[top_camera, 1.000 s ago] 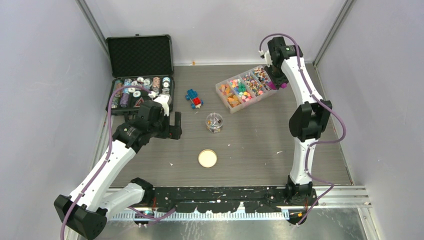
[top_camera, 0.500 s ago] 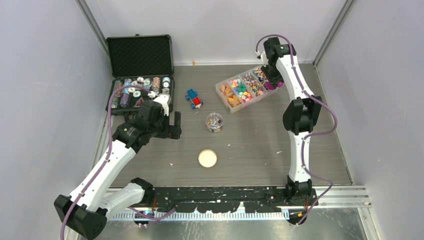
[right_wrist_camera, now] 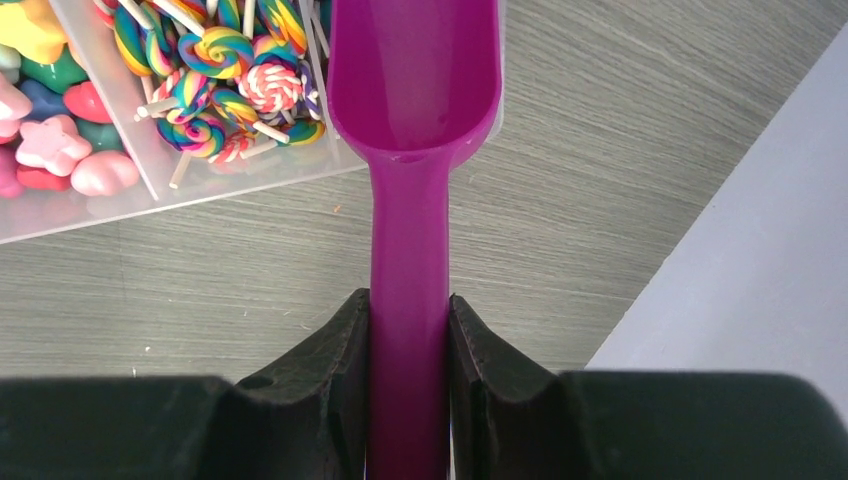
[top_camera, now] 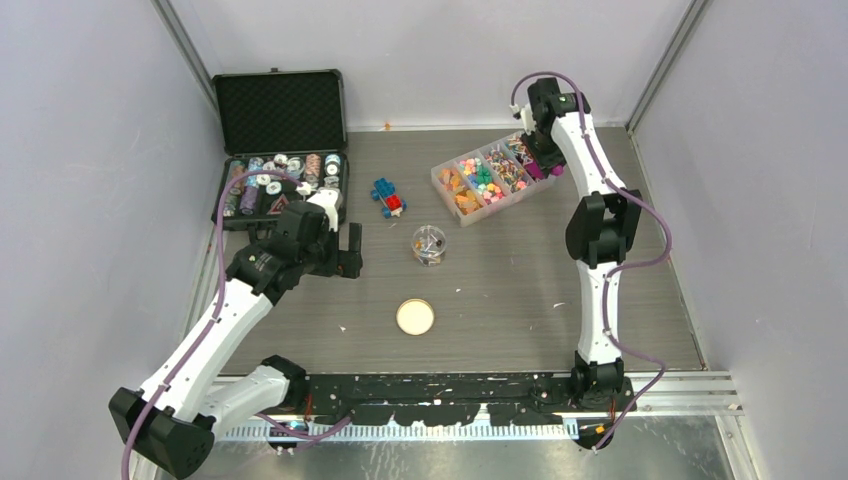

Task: Pack the candies
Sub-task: Scoop the fake candies from the storage box.

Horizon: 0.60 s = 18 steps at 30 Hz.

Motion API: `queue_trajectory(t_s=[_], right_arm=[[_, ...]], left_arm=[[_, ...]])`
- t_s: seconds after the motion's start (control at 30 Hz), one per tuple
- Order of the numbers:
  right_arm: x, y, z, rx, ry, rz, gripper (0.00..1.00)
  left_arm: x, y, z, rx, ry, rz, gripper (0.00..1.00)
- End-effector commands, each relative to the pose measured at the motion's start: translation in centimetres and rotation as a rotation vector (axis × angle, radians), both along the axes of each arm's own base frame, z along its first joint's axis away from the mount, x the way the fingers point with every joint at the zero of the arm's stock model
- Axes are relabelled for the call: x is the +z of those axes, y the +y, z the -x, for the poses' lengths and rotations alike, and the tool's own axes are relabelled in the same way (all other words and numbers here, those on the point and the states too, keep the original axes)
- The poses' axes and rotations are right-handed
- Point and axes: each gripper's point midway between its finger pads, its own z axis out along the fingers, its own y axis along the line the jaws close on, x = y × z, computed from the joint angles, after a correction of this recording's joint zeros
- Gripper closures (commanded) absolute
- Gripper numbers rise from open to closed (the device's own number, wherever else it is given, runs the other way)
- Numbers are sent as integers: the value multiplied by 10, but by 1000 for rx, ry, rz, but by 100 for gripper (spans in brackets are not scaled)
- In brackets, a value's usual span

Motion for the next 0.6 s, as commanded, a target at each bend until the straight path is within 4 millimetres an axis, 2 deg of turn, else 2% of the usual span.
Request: queue_trajectory(t_s=[0.0,0.57], right_arm=[[-5,7,-11,35,-41,-55,100],[-17,3,-13,52,-95,-114,99]], left_arm=[[6,0,-6,-6,-30,-9,1],[5,2,-6,3,-29,-21,1]])
